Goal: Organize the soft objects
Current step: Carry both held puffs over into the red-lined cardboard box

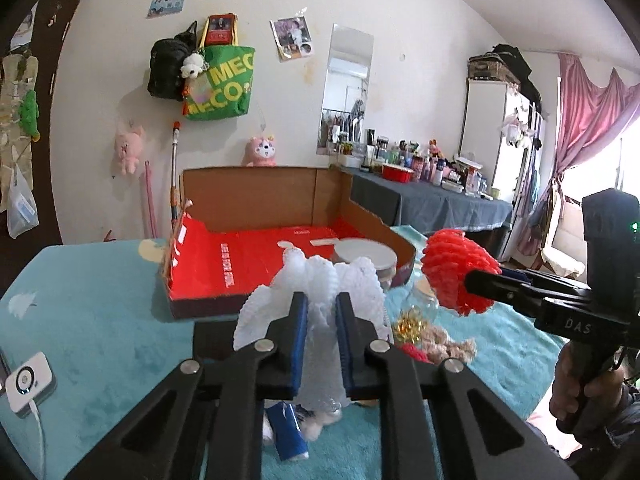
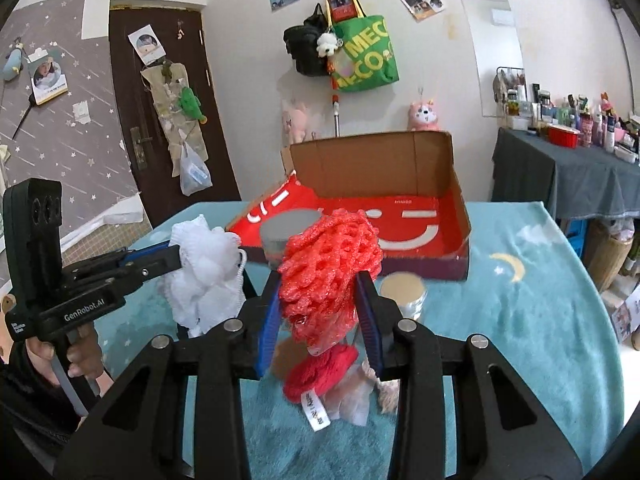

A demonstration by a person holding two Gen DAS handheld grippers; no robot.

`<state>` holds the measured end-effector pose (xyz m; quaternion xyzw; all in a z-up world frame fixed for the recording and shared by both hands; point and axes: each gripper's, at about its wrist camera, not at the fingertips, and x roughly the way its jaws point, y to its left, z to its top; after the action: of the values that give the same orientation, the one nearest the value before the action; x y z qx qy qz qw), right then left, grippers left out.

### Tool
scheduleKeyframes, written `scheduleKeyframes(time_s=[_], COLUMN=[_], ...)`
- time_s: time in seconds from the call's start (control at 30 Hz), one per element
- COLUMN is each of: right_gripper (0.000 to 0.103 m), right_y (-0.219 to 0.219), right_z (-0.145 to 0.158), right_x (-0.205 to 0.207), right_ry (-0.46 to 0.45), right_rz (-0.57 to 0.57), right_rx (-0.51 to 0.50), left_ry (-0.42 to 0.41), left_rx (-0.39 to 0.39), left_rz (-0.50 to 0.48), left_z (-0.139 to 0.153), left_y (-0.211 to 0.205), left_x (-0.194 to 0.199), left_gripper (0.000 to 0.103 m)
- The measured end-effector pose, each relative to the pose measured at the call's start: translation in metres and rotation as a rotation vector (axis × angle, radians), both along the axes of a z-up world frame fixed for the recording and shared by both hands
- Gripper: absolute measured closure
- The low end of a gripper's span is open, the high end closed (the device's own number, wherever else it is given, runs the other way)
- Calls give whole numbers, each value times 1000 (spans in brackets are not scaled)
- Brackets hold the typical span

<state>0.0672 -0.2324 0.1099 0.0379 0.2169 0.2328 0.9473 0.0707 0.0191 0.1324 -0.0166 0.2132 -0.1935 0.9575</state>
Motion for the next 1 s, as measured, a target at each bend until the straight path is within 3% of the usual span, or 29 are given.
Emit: scheduleKeyframes(time_s=[0.33,0.63,1.0], right_gripper=[69,69,69], right_y=[-6,-3,18], right_z=[29,57,66], right_x=[19,70,167], right_ry=[-63,-55,61], right_rz=[0,64,157], right_rx=[-27,-102,-207], left_ry=[-53,-50,33], left_rx=[8,38,107], left_rz=[19,-19,-108], left_z=[27,53,69], left_y=[10,12,-2], left_x=[18,60,141], left_gripper=[89,89,89])
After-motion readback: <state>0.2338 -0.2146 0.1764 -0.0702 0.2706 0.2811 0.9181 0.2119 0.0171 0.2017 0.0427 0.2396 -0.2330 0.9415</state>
